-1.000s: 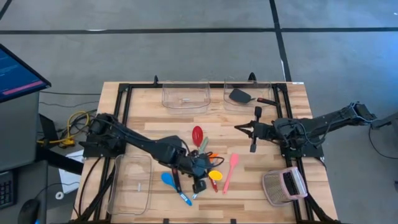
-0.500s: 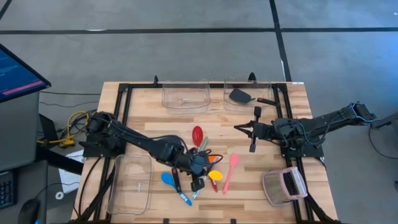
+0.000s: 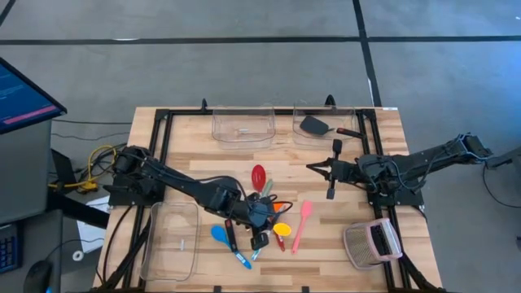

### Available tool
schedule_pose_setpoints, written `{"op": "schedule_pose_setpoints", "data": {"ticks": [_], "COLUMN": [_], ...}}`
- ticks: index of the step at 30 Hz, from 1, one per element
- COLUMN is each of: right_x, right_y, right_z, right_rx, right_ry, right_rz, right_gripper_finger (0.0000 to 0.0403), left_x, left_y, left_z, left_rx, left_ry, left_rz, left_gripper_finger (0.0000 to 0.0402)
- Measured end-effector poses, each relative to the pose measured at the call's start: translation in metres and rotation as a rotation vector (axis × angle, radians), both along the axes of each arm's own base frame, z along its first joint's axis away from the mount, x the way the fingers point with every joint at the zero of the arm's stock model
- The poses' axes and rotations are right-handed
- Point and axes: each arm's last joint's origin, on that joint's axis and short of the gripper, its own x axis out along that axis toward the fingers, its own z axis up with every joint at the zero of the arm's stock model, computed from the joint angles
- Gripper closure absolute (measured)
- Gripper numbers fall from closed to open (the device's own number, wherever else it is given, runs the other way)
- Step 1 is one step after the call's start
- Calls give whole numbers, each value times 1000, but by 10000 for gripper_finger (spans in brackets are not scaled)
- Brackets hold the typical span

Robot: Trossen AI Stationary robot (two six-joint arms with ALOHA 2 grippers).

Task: Pick & Place Kitchen Items
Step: Put the blue patterned table knife into the top left transparent bin

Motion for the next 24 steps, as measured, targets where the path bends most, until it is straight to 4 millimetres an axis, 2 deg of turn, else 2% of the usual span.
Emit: {"op": "schedule_pose_setpoints", "data": {"ticks": [14,18,24], "right_x": [0,-1,-1], "right_y": [0,0,0], "right_z": [-1,-4,-4], "right_rx": [3,0,-1], "right_ry": [14,37,38], "right_rz": [1,1,1], "right_gripper_finger": [403,403,403], "left_x": [2,-2,-7], "left_y": [6,12,25], "left_z": [-3,-16,-35], "left_rx": [2,-24,-101], "left_ry": [-16,31,98], "left_rz": [35,126,264], "left_gripper_finger": [394,369,311]}}
